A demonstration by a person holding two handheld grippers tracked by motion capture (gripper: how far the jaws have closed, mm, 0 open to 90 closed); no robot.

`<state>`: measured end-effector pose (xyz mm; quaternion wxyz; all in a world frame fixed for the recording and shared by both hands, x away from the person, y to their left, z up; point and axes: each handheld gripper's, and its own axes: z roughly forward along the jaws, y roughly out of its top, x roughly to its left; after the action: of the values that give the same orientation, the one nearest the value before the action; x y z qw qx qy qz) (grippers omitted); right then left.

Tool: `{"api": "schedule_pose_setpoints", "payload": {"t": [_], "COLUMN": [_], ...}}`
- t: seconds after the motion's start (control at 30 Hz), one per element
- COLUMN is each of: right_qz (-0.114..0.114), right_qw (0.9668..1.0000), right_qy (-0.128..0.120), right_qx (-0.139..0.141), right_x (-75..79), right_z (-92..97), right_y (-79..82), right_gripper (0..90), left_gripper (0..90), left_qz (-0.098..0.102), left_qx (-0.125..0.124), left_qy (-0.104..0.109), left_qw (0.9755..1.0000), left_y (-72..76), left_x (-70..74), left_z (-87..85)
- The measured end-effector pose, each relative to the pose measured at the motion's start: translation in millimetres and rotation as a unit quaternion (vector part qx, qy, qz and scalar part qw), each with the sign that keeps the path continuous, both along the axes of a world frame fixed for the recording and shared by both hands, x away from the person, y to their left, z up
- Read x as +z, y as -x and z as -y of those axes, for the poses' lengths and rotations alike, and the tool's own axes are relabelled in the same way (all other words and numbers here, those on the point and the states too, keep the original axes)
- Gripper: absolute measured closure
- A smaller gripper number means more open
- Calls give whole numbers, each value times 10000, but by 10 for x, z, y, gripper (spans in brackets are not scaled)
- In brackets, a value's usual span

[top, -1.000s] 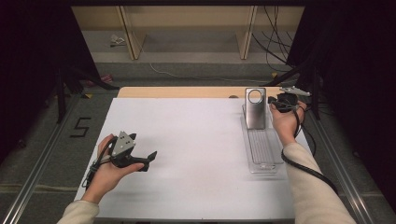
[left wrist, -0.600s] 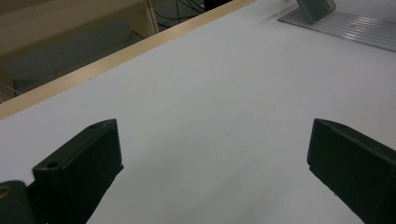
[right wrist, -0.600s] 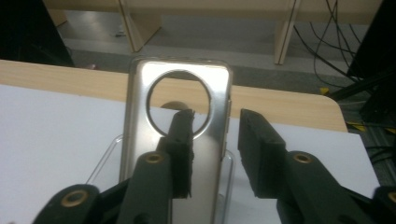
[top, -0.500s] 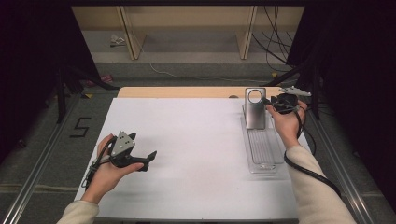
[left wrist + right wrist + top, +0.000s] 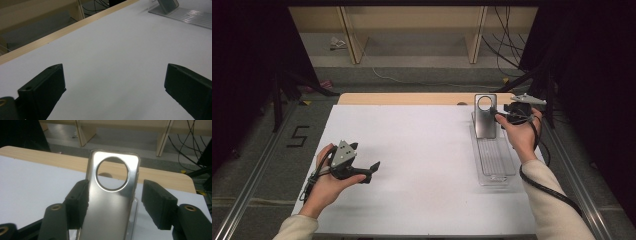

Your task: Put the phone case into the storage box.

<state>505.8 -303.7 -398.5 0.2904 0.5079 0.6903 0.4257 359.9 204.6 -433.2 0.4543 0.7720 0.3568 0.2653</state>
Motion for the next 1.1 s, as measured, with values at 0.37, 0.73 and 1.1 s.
{"api": "schedule_pose_setpoints", "payload": {"t": [0.37,0.73,1.1], "right_qz": [-55,-18,55], "right_qw": [9999,9997,9988], "right_qy": [30,2,-51], "right_qx": [123,248,476], "right_x": [22,43,61], "right_z": [-16,25,15], "right_y": [106,230,326], "right_gripper": [335,301,264], "left_gripper": [28,28,28], "left_qz": [3,-2,15], "left_qx": [4,-2,-4], "left_qy": [-1,-9,-10], "left_qw": [10000,10000,10000], "left_y": [-2,-2,-1], "left_x": [1,1,8], "left_z": [-4,2,-3]}}
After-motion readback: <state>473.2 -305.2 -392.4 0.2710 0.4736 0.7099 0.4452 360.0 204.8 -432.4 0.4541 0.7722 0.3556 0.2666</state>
